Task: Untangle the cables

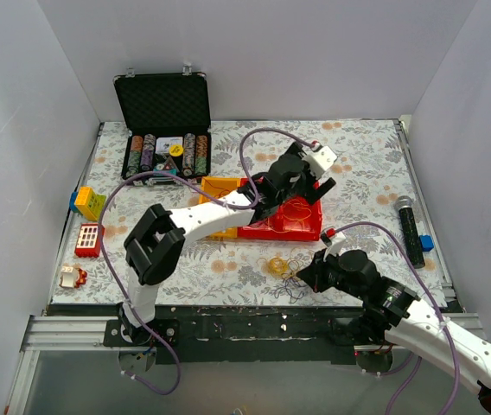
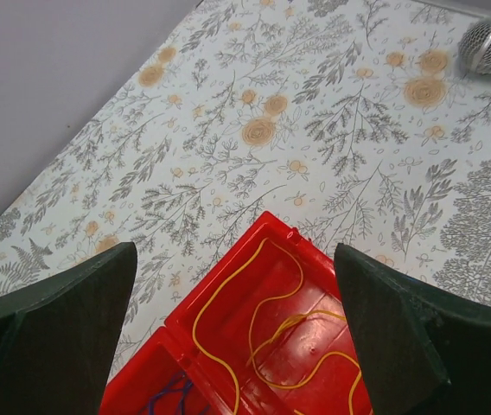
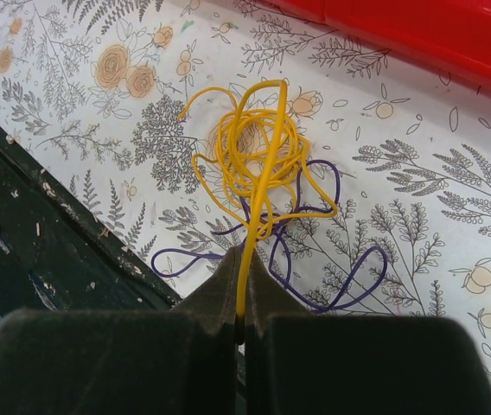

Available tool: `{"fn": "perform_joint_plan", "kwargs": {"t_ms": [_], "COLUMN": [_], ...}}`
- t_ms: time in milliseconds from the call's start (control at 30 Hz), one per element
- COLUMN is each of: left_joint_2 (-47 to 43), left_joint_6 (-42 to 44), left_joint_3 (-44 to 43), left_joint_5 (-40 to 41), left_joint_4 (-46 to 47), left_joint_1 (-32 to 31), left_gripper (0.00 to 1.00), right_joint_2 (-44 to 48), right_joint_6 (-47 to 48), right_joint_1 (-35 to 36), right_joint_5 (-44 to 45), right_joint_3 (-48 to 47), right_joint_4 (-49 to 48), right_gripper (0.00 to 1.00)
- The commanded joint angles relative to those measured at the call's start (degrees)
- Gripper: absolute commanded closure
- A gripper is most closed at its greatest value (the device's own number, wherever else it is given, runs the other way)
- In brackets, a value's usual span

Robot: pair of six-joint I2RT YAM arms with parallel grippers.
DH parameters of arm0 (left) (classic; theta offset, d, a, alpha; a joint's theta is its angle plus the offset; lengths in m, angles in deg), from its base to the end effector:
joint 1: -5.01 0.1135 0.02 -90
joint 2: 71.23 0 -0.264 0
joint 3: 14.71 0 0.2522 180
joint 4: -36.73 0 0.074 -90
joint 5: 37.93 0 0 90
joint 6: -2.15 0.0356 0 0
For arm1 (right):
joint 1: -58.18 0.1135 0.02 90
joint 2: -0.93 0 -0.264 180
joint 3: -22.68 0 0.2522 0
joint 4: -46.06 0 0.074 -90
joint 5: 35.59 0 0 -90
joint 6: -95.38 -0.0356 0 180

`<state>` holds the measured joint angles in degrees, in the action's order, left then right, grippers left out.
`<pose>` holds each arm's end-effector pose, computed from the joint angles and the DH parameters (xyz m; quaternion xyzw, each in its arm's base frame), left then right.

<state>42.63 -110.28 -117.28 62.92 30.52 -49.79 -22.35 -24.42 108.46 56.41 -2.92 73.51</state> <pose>0.2810 -0.3868 0.2728 0.1701 0.7866 -0.3078 0.5075 0.0832 0.0982 0.1815 -0.1408 0.8321 0.3337 0.4200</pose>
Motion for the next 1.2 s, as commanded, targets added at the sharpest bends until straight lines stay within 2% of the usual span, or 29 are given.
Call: {"fn": "perform_joint_plan", "kwargs": {"t_ms": [0,200,333,567,733,967,1100,1167], "left_joint_2": [-10.6,-22.5,-30.4,-31.0,-28.9,-25.1,-23.4,-23.1], "left_joint_6": [-2.9,-2.0,1.1,5.2,13.0,12.7,11.6,11.5], "left_joint_3": [-0.3,12.7,22.4,26.2,24.7,21.9,19.9,19.3], "left_joint_5": [-3.5,-19.7,-37.8,-53.1,-58.3,-58.0,-58.9,-59.1], "left_joint_4": [-2.5,-6.1,-11.1,-16.4,-22.8,-21.3,-20.7,-20.7], "left_joint_1": [1.6,5.1,6.1,6.1,6.1,5.7,5.1,5.0], "left_gripper": [0.02,0.02,0.02,0.02,0.02,0.04,0.17,0.33], "right_joint_2": [0.5,0.7,0.6,-1.4,-2.5,-5.4,-7.2,-7.5], "right_joint_6": [0.4,1.5,2.5,4.7,6.0,8.2,9.8,10.1], "right_joint_1": [0.2,0.1,0.2,0.2,0.2,0.2,0.1,0.2], "right_joint_5": [1.7,2.9,1.4,-3.2,-4.8,-9.5,-11.4,-11.7], "right_joint_3": [-3.5,-5.3,-5.5,-7.2,-10.0,-11.8,-13.3,-13.7], "right_joint_4": [-0.9,-1.4,-3.1,-5.5,-6.0,-8.2,-8.3,-7.9], "right_gripper": [0.99,0.99,0.99,0.99,0.99,0.99,0.99,0.99]}}
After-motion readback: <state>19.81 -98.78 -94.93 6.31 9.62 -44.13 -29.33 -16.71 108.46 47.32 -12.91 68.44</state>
